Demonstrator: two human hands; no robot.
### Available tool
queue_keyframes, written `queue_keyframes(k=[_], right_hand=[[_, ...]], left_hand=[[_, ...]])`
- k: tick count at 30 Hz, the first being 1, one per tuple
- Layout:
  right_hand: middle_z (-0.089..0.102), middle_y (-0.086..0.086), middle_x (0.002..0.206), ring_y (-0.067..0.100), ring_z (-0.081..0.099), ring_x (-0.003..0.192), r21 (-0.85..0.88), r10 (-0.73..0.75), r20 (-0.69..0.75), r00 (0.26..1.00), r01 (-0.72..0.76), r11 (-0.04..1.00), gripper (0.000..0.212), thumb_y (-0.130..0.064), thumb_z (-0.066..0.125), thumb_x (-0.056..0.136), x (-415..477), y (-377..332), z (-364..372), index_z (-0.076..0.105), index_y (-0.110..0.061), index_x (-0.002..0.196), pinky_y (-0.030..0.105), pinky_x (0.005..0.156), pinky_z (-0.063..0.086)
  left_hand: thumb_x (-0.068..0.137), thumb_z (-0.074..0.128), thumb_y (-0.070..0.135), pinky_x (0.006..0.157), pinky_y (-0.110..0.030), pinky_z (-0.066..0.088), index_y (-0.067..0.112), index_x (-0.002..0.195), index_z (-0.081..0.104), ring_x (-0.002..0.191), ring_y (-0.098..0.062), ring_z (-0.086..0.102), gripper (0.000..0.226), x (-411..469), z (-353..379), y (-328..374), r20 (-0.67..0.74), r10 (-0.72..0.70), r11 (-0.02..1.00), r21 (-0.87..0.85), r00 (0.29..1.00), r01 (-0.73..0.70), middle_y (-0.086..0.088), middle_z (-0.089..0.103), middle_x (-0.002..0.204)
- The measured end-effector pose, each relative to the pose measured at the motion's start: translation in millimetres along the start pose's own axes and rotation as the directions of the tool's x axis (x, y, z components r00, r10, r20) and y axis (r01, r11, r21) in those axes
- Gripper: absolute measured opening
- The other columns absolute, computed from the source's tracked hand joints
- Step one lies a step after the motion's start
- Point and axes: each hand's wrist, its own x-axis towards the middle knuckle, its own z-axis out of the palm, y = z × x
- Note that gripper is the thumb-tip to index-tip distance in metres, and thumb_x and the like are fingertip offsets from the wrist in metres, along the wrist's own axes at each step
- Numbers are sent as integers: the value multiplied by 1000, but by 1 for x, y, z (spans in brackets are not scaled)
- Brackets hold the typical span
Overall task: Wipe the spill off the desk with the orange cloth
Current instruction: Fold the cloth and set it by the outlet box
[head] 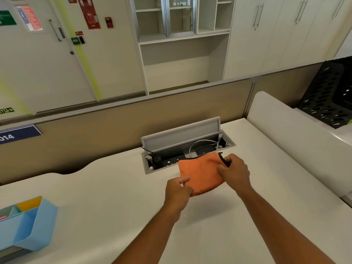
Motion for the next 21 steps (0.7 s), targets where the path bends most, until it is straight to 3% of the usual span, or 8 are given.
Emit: queue_keyframes(k=[8,12,14,17,19,21], right_hand=[[64,-5,85,24,65,82,-19,13,-6,1000,-13,1000,16,-31,69,91,37,23,33,55,-26,95,51,91,54],[68,0,101,26,66,96,-119,88,49,995,-82,989,21,-31,68,92,39,41,49,54,-25,106,48,97,46],[66,4,116,29,64,108,-248,70,-19,997,-72,966,34,-31,71,90,35,48,56,56,-22,120,48,96,46],[61,10,127,32,61,111,-488,-105,-99,990,43,872,46,-30,75,85,27,51,63,58,-20,127,46,89,51],[62,14,125,34,63,103,-536,-219,-16,976,177,826,41,-22,72,83,23,52,69,61,-16,122,45,81,53],[65,19,125,40,67,101,-492,-323,109,940,333,804,42,-30,66,87,18,53,77,60,-9,123,48,80,56]], left_hand=[[95,67,7,111,-43,48,23,148,54,138,-31,51,56,40,25,-14,-9,31,995,91,999,-30,-4,48,156],[89,73,7,99,-28,50,17,149,53,132,-27,56,64,46,29,-29,59,6,982,186,998,-17,-5,53,150],[86,76,8,94,-24,48,14,143,59,126,-26,59,60,46,30,-37,65,29,962,271,997,-46,-6,57,144],[87,78,17,104,-29,48,17,136,63,130,-26,53,51,45,32,-47,60,77,903,420,995,-95,-8,47,149],[89,76,28,113,-37,44,21,139,56,141,-31,41,54,42,33,-51,95,148,798,577,984,-175,-8,32,161],[90,73,42,122,-44,36,24,151,37,150,-34,30,73,41,36,-56,183,261,657,686,948,-313,-7,19,169]])
